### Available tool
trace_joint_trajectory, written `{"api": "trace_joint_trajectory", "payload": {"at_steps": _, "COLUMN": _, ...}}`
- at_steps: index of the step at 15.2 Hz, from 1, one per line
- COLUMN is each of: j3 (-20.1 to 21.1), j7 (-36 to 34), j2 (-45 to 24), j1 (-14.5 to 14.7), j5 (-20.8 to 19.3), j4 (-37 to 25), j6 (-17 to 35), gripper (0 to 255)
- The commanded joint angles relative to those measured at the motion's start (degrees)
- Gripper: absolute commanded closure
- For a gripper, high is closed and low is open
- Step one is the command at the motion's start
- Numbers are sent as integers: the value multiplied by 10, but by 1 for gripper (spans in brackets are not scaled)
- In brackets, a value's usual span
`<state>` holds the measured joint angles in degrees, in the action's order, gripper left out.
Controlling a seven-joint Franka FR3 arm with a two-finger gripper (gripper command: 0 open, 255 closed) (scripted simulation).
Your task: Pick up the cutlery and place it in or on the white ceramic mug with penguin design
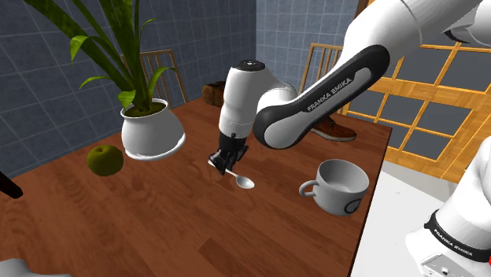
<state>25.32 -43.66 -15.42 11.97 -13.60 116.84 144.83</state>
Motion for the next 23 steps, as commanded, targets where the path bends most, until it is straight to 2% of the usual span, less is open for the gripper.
{"api": "trace_joint_trajectory", "payload": {"at_steps": 1, "j3": 4, "j7": 7, "j2": 11, "j1": -3, "j5": 9, "j4": -4, "j6": -13, "gripper": 255}}
{"api": "trace_joint_trajectory", "payload": {"at_steps": 23, "j3": 22, "j7": 55, "j2": 86, "j1": -18, "j5": 75, "j4": -88, "j6": -163, "gripper": 255}}
